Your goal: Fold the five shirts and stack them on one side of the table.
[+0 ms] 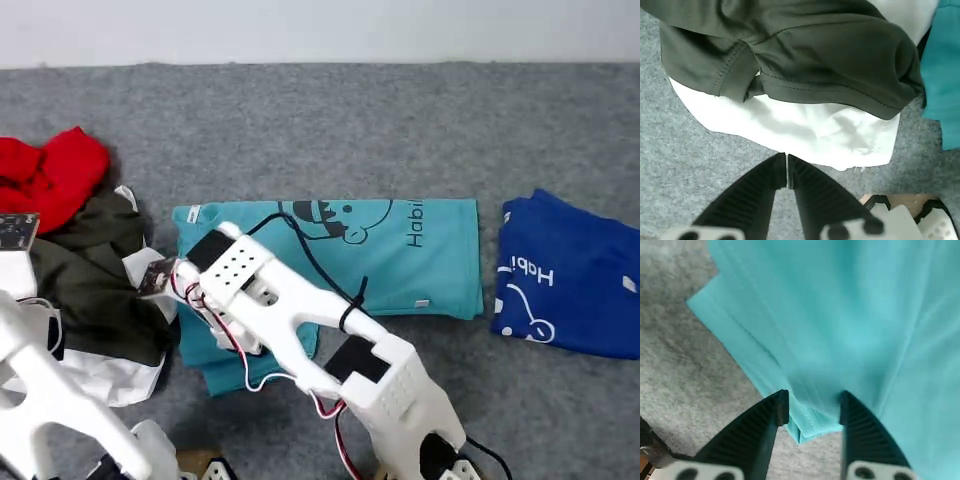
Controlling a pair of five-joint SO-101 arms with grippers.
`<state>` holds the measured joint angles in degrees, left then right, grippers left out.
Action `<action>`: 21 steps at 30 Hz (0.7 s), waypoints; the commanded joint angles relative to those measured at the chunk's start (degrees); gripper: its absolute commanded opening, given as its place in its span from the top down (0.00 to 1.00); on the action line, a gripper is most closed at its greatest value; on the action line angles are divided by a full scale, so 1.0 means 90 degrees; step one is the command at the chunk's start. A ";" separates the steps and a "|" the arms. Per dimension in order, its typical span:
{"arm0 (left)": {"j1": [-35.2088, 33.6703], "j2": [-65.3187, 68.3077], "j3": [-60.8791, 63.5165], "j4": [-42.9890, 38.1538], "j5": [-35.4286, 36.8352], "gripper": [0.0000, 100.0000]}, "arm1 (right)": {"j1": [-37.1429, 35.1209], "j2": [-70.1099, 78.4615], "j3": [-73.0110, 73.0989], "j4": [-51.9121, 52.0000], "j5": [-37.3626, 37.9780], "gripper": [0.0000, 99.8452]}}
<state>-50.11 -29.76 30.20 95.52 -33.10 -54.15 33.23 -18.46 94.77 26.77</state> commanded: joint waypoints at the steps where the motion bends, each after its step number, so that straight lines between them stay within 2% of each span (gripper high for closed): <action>1: -0.0010 -0.0186 -0.0015 -0.0137 -0.0039 0.99 | -0.0024 0.0200 -0.0039 -0.0181 0.0010 0.92; 6: -0.0010 -0.0186 -0.0015 -0.0137 -0.0039 0.99 | 0.0249 0.0425 -0.0078 -0.0239 0.0107 0.94; 13: 0.0000 -0.0186 -0.0015 -0.0137 -0.0029 0.99 | 0.0484 -0.0298 -0.0078 -0.0200 0.0654 0.99; 21: 0.0000 -0.0186 -0.0005 -0.0137 -0.0029 0.99 | 0.0503 -0.0523 -0.0059 0.0825 0.1162 0.99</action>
<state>-50.11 -29.76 30.20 95.52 -33.10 -50.73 32.62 -18.46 99.25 35.74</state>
